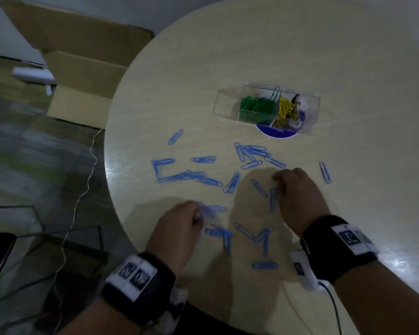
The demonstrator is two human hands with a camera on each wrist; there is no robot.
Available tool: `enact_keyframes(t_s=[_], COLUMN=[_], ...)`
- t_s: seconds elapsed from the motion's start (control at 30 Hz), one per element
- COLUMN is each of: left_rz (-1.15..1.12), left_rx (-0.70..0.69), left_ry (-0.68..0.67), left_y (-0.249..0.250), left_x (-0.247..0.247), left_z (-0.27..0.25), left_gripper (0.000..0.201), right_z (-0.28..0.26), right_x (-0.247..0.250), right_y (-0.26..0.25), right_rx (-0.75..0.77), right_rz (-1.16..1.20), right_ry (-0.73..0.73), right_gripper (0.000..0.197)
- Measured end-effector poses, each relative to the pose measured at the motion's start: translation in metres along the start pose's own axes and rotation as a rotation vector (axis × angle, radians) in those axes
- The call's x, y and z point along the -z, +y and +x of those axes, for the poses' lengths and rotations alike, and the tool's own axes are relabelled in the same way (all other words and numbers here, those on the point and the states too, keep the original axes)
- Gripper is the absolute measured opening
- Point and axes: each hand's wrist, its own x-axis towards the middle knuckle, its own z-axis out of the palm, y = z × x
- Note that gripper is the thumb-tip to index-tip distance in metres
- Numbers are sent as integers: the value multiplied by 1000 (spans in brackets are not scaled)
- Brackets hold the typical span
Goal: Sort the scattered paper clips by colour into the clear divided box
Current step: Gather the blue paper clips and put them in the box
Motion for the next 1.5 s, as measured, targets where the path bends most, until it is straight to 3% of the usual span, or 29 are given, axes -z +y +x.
enact_keyframes(t_s=[0.13, 0.2, 0.27, 0.33, 0.4, 0.6, 0.7, 0.8, 0.9, 1.0, 1.07, 1.13, 1.23, 1.33, 1.5], left_rz=[-152, -127, -24, 43, 76, 115, 65, -52, 25, 167, 232, 356, 312, 147, -12], left_rx=[-14, 38, 121, 254, 323, 29, -62, -65, -25, 81, 27, -96, -138, -99, -127], left_ry=[102, 231, 345, 335, 259, 152, 111, 70, 133, -37, -233, -292, -189, -88, 52], left_y=[14, 0, -24, -43, -51, -4, 24, 40, 34, 27, 31, 32, 26, 24, 27], left_x=[19, 40, 60, 74, 73, 30, 12, 12, 27, 31, 18, 1, -6, 4, 22], left_z=[39, 43, 43, 48, 59, 88, 96, 97, 85, 50, 22, 5, 17, 45, 86], left_gripper=[27, 20, 13, 13, 18, 24, 26, 25, 9, 38, 54, 55, 41, 29, 34], right_z=[-20, -59, -95, -114, -110, -39, 6, 23, 14, 3, 0, 2, 16, 33, 49], right_x=[17, 18, 10, -4, -15, -16, -2, 24, 49, 51, 39, 26, 13, 9, 23], right_y=[-9, -9, -10, -9, -10, -12, -18, -11, 31, 65, 64, 52, 30, 11, -4], right_rx=[89, 254, 319, 360, 400, 308, 245, 91, -125, -422, -381, -238, -107, -76, -110], right_rz=[124, 70, -28, -114, -130, -209, -58, 143, 123, 16, -39, -57, -42, -6, 26], right_ry=[-26, -174, -382, -447, -377, -162, -89, 70, 313, 210, 145, 124, 91, 43, -10], right_gripper=[24, 22, 23, 19, 7, 6, 10, 16, 21, 46, 53, 46, 31, 25, 26])
